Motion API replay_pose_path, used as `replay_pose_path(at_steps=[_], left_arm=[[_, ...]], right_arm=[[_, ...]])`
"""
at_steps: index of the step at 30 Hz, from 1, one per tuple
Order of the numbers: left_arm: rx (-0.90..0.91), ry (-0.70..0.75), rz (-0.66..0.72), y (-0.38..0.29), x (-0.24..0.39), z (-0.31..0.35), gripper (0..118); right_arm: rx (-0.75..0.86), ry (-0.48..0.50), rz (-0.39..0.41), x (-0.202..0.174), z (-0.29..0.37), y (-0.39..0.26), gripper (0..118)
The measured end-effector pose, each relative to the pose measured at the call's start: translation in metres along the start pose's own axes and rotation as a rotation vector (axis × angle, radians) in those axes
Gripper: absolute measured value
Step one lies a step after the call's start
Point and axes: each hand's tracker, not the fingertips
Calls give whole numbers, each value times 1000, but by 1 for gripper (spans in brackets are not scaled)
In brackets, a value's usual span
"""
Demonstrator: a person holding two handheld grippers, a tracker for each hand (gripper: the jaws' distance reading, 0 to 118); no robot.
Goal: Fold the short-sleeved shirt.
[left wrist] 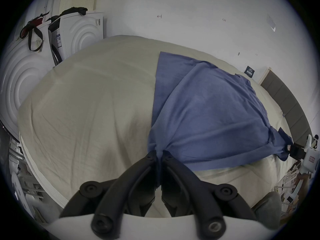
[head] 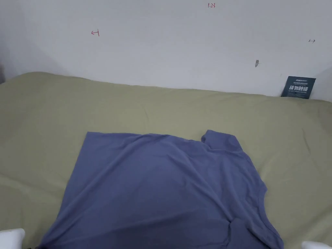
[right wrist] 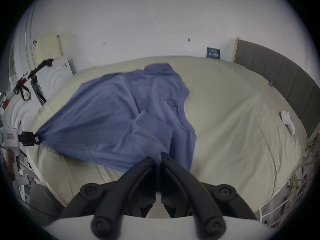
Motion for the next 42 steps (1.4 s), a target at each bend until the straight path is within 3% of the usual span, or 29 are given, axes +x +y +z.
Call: replay_pose_path(at_steps=[7, 12, 18, 22, 25, 27, 28, 29, 31, 32, 34, 37, 42], left_arm=[[59, -23, -44, 42, 5, 5, 4], [37, -38, -80, 93, 6, -16, 4], [-44, 1, -207, 151, 17, -63, 4], [-114, 33, -280, 177, 25, -98, 4], [-149, 55, -294, 187, 28, -121, 4], [-196, 58, -296, 186, 29, -133, 6], [-193, 77, -293, 183, 31, -136, 11], [-190, 77, -290, 179, 30, -135, 21], [-189, 95, -225, 174, 23, -128, 59], [-175, 86, -190, 171, 15, -120, 68], [-110, 92, -99, 168, -1, -94, 68], [40, 138, 5, 165, -19, -41, 68], [320, 55, 68, 128, 5, 40, 68]], right_arm=[[86, 17, -34, 6, -8, 47, 5], [123, 42, 36, 8, -46, 107, 5], [82, 60, 242, -5, -114, 167, 5], [36, 59, 255, -7, -163, 188, 5], [-14, 28, 307, -10, -193, 190, 5], [-38, 30, 291, -10, -207, 187, 5], [-49, 47, 272, -9, -212, 186, 8], [-63, 63, 245, -6, -211, 184, 18], [-75, 63, 170, -1, -206, 184, 71], [-62, 70, 148, 4, -198, 184, 86], [12, 55, 123, 10, -172, 184, 86], [184, -64, 185, 3, -109, 181, 86], [341, -1, 87, -26, -12, 145, 88]])
